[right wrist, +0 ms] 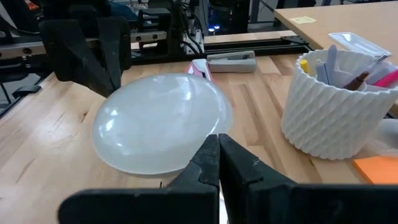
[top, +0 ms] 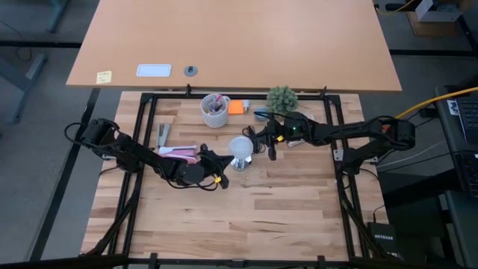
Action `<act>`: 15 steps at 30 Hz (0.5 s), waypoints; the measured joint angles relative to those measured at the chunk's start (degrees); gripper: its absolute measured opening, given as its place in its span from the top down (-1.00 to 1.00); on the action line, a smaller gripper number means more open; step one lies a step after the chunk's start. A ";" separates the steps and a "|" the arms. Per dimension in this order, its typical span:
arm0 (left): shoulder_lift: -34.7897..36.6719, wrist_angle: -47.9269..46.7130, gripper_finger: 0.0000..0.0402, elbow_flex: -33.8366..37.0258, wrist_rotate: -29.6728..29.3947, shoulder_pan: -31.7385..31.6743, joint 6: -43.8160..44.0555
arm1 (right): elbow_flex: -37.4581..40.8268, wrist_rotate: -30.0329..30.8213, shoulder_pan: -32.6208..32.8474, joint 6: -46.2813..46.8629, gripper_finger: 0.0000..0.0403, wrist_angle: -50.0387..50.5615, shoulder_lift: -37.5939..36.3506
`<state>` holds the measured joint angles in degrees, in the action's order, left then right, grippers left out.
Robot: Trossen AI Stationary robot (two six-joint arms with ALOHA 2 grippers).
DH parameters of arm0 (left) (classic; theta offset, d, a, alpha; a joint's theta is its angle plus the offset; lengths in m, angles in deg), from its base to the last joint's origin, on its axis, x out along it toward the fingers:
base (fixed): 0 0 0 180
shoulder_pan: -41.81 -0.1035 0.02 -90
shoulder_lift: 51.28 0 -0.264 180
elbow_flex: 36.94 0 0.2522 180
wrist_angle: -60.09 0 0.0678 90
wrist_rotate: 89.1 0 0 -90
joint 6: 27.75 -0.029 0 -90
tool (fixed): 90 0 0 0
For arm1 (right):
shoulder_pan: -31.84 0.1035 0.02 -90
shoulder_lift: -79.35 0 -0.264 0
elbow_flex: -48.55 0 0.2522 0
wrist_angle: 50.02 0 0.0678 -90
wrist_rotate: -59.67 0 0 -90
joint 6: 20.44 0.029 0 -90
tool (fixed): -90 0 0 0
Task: Screw lightbulb
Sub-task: Insert the white light bulb into the silver lamp
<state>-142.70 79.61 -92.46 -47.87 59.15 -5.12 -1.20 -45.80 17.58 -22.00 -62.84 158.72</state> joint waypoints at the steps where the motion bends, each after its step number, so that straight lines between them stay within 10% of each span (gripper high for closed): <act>1: 0.00 0.02 0.97 0.00 -0.03 -0.13 -0.23 | 0.00 0.04 -0.01 0.00 0.99 0.03 0.00; 15: 0.02 -1.53 0.97 0.00 -6.10 -0.30 -0.27 | 0.00 -3.93 -0.11 0.70 0.99 1.32 -0.11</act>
<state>-142.68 78.08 -92.46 -53.97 58.85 -5.39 -1.20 -49.73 17.48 -21.30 -61.52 158.61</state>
